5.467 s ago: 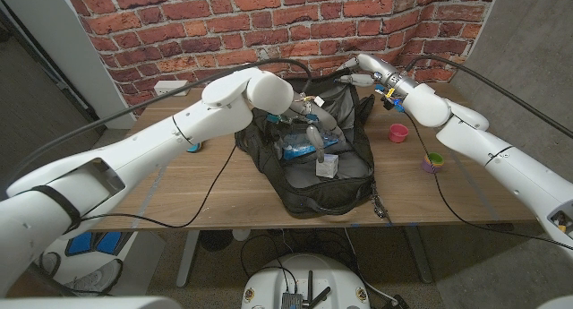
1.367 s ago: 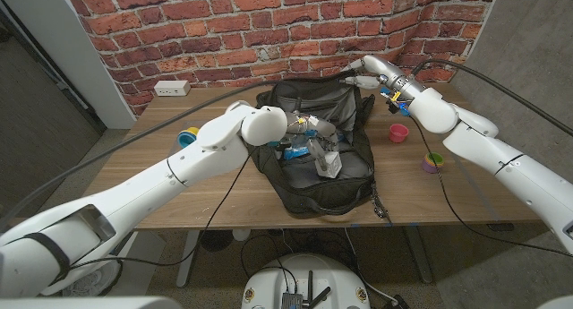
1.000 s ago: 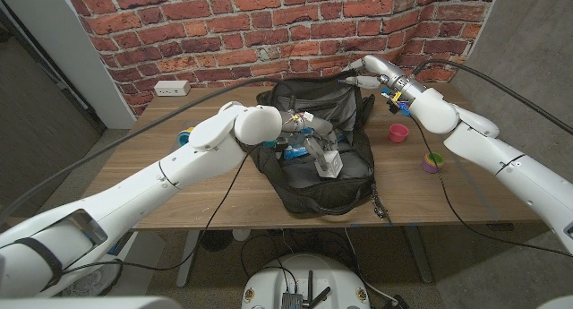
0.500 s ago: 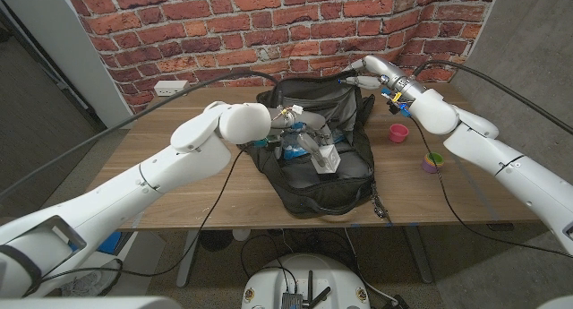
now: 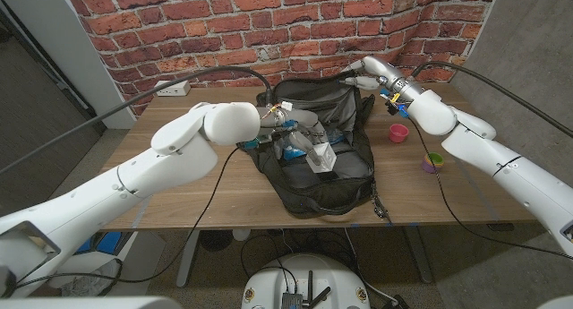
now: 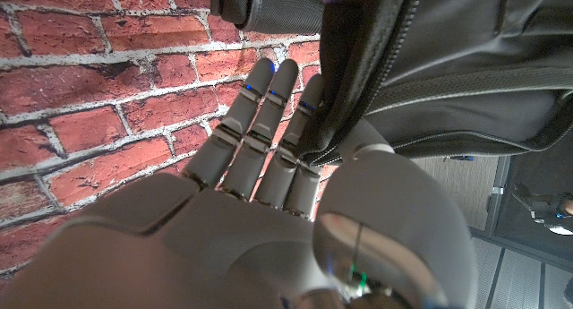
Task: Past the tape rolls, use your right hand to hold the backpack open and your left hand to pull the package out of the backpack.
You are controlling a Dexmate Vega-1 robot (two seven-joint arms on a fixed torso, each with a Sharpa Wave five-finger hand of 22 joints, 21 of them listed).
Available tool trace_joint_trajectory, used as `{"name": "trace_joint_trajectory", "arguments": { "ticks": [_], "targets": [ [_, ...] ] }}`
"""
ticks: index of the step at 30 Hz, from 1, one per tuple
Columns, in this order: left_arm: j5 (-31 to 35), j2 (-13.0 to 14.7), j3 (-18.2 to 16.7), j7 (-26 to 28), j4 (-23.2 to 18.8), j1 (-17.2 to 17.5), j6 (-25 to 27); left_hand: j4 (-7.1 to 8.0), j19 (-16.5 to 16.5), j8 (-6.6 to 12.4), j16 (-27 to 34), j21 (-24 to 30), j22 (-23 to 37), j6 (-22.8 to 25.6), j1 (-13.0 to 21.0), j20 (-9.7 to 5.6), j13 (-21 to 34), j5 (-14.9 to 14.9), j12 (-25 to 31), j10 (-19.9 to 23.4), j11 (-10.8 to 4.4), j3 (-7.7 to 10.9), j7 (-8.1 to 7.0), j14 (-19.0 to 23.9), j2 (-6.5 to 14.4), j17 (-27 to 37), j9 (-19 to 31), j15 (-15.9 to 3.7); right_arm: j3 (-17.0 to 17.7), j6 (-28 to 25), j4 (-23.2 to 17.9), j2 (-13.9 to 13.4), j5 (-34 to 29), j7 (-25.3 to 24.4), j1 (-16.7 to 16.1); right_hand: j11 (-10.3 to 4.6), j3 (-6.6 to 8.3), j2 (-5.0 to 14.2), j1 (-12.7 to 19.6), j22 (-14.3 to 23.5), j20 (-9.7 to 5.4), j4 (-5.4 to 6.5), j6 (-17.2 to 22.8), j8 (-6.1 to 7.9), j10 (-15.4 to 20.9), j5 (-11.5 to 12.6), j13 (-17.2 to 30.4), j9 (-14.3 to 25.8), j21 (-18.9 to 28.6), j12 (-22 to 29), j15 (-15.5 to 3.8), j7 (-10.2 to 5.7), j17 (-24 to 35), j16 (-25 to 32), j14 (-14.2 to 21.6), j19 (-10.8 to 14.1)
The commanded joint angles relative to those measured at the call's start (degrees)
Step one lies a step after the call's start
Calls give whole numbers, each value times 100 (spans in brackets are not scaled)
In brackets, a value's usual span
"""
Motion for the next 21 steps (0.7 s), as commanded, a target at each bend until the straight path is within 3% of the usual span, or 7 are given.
{"name": "trace_joint_trajectory", "arguments": {
  "ticks": [1, 21],
  "targets": [
    [-775, 383, -432, 428, -388, 287, 470, 85, -7, -18, -32, -29, 15, 36, -69, -883, 25, 23, -11, -13, 3, 59, 9, -35, 27, 12, 5, -724, -67, 13, 109, 74, -28, 11, 122, -6, 47, 59, 28, 20, -802, 17, 99, 28, 23, 43, 12, 17, 38, -20, -482, -32, 17, -25, 59, -31],
    [-1912, 1037, -717, 1160, -1061, 210, 1715, 106, -66, -86, -36, -62, 14, 14, -157, -885, 29, 20, -15, -45, -6, 61, 11, -84, 41, 11, -6, -708, -189, 170, 430, 113, 15, 147, 338, 1, 49, 51, 23, 16, -802, 14, 104, 27, 26, 42, 20, 18, 83, -23, -481, -34, 36, -31, 65, -50]
  ]
}}
